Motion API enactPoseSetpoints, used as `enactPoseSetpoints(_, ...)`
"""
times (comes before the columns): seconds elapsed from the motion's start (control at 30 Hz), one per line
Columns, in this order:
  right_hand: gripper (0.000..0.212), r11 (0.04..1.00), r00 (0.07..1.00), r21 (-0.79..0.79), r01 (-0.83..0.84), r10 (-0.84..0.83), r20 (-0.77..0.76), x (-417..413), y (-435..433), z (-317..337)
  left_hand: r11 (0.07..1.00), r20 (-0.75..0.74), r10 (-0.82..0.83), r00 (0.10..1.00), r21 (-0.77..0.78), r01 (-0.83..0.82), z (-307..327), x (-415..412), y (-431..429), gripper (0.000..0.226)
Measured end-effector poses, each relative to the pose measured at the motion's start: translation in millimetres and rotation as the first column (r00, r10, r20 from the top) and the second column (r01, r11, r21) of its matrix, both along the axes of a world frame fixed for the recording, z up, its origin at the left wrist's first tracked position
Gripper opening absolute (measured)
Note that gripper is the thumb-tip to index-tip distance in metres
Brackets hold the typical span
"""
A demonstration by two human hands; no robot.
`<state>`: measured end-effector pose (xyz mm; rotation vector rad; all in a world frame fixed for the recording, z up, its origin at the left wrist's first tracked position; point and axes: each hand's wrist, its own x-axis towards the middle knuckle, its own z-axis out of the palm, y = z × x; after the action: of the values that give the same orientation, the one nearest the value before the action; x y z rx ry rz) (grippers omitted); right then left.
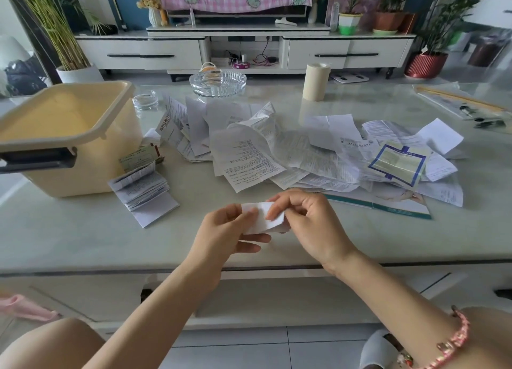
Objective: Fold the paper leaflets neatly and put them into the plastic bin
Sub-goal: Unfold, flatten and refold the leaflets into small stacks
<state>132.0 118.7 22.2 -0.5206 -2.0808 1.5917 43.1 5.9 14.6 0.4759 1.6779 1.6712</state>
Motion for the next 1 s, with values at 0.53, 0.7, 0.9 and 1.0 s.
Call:
enactPoseSetpoints(0.53,0.012,0.986,0.998,-0.166,0.025,-0.017,0.055,-55,-29,-17,0.895,-0.64,0.312,0.703,-0.051,-0.444,-15,-33,-37,0.025)
enactPoseSetpoints(0.7,0.015,0.977,0.994,-0.214,-0.012,0.035,0.103,-78,-39,-20,0.76,-0.573,0.588,0.571,0.15,-0.632,9,-73,-69,0.013)
enactPoseSetpoints(0.9,0.025,0.985,0.987,-0.172,-0.018,0.044,0.152,-83,-42,-23,0.692,-0.738,0.278,0.614,-0.29,-0.662,-16,-110,-76,0.024)
enactPoseSetpoints(1.0,0.026,0.982,0.988,-0.19,-0.019,0.047,0.149,-78,-37,-21,0.623,-0.861,0.12,0.494,-0.322,-0.713,-32,-101,-71,0.026)
